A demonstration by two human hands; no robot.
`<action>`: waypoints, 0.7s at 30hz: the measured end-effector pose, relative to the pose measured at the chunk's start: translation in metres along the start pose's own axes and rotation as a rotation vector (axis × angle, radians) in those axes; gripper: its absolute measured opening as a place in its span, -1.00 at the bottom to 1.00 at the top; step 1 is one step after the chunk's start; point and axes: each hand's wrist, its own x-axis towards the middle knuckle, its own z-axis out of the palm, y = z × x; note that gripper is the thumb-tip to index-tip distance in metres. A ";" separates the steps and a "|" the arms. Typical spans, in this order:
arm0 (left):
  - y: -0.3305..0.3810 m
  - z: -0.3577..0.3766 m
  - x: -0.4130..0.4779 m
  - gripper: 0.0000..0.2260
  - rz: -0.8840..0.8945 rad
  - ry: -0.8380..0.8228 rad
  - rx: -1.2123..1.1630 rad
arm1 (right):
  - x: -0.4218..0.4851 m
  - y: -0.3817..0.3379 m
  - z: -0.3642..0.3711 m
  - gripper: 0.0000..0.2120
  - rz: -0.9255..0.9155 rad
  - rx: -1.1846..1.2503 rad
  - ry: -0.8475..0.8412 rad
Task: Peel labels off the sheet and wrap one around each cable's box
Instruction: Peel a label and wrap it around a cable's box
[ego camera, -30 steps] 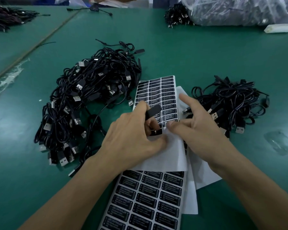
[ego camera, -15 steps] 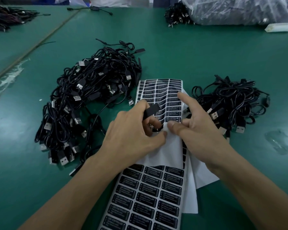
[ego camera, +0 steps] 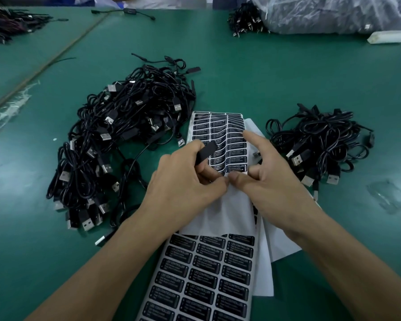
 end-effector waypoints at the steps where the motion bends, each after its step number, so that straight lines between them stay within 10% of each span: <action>1: -0.001 0.000 0.000 -0.76 -0.008 0.004 -0.004 | 0.000 0.001 0.000 -0.32 -0.004 0.009 -0.008; 21: 0.001 -0.008 0.002 -0.70 0.004 0.288 -0.278 | 0.001 0.013 -0.003 -0.32 -0.099 -0.455 0.027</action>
